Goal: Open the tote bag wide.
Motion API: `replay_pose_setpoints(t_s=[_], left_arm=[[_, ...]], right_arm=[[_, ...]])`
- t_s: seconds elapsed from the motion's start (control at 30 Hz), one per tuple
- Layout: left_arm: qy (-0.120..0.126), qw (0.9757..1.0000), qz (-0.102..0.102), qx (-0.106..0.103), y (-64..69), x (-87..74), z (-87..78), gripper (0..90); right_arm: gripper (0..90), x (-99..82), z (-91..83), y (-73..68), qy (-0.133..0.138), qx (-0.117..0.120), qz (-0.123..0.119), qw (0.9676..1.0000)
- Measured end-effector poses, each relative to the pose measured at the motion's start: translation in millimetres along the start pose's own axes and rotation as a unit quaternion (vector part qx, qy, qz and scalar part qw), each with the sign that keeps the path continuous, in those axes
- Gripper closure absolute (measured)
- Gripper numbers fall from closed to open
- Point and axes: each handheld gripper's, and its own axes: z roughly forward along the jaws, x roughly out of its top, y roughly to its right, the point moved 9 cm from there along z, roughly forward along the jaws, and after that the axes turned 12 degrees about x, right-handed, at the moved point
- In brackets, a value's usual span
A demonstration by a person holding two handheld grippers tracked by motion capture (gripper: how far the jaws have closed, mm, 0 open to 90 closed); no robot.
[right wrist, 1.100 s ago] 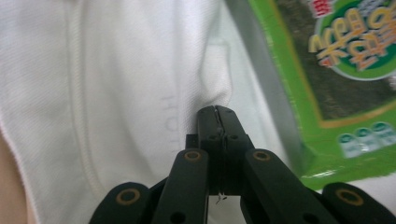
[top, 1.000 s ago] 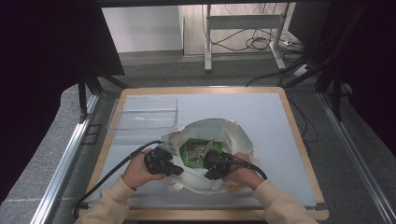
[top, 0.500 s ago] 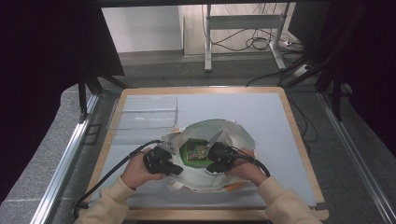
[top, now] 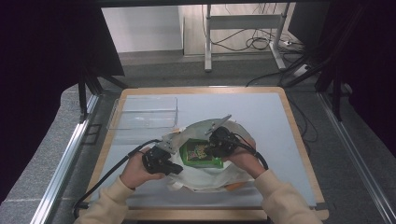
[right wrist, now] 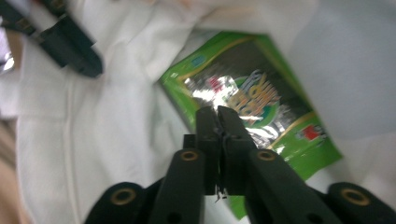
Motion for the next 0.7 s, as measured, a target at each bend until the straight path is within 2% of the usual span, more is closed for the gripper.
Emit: replay_pose_setpoints(t_s=[0.07,0.1,0.13,0.2,0.23,0.27,0.37,0.53,0.67,0.7], left_arm=[[0.018,0.9997,-0.008,0.012,-3.4,4.2,-8.8,84.2],[0.018,0.9997,-0.008,0.012,-3.4,4.2,-8.8,81.7],[0.032,0.9991,-0.016,0.023,-7.0,6.7,-14.0,77.8],[0.043,0.9984,-0.024,0.028,-9.4,8.3,-18.5,67.8],[0.046,0.9982,-0.026,0.029,-10.3,8.5,-20.3,64.9],[0.046,0.9982,-0.026,0.029,-10.3,8.5,-20.3,62.9],[0.054,0.9975,-0.031,0.034,-12.9,8.7,-24.4,57.6],[0.064,0.9964,-0.038,0.041,-18.3,8.2,-30.0,53.8],[0.076,0.9951,-0.045,0.044,-22.8,8.6,-36.4,51.8],[0.081,0.9947,-0.046,0.045,-24.7,8.8,-38.7,51.4]], right_arm=[[78.9,2.8,-3.2,4.4,0.025,-0.002,0.023,0.9994],[74.6,2.7,-3.9,5.6,0.029,-0.004,0.03,0.9991],[69.0,2.3,-4.5,7.1,0.031,-0.013,0.037,0.9988],[56.8,1.8,-5.5,9.8,0.036,-0.025,0.058,0.9973],[52.1,1.9,-6.2,11.3,0.04,-0.03,0.067,0.9965],[52.1,1.9,-6.2,11.3,0.04,-0.03,0.067,0.9965],[42.2,3.9,-10.5,16.9,0.06,-0.046,0.092,0.9929],[37.6,4.8,-11.3,18.9,0.061,-0.053,0.098,0.9919],[34.7,2.1,-9.3,19.5,0.052,-0.05,0.115,0.9907],[33.6,0.3,-7.3,20.5,0.049,-0.049,0.13,0.9891]])
